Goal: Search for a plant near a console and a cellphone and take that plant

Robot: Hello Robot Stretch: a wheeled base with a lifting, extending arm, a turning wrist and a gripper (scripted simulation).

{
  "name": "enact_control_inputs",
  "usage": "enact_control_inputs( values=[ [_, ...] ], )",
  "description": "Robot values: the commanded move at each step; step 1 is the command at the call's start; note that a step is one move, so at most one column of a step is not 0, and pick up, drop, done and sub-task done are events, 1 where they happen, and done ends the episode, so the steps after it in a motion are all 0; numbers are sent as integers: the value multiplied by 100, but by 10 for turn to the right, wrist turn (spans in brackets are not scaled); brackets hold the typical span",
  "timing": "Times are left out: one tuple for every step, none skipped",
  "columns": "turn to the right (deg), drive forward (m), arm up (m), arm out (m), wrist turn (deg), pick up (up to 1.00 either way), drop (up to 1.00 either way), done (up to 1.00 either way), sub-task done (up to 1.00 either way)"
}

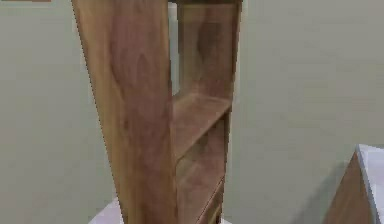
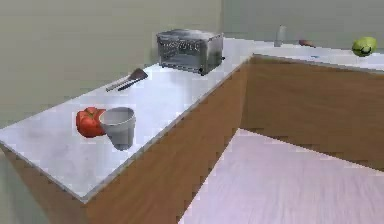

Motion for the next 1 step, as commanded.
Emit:
enact_control_inputs(
  values=[
    [-450, 0, 0, 0, 0, 0, 0, 0, 0]
  ],
)
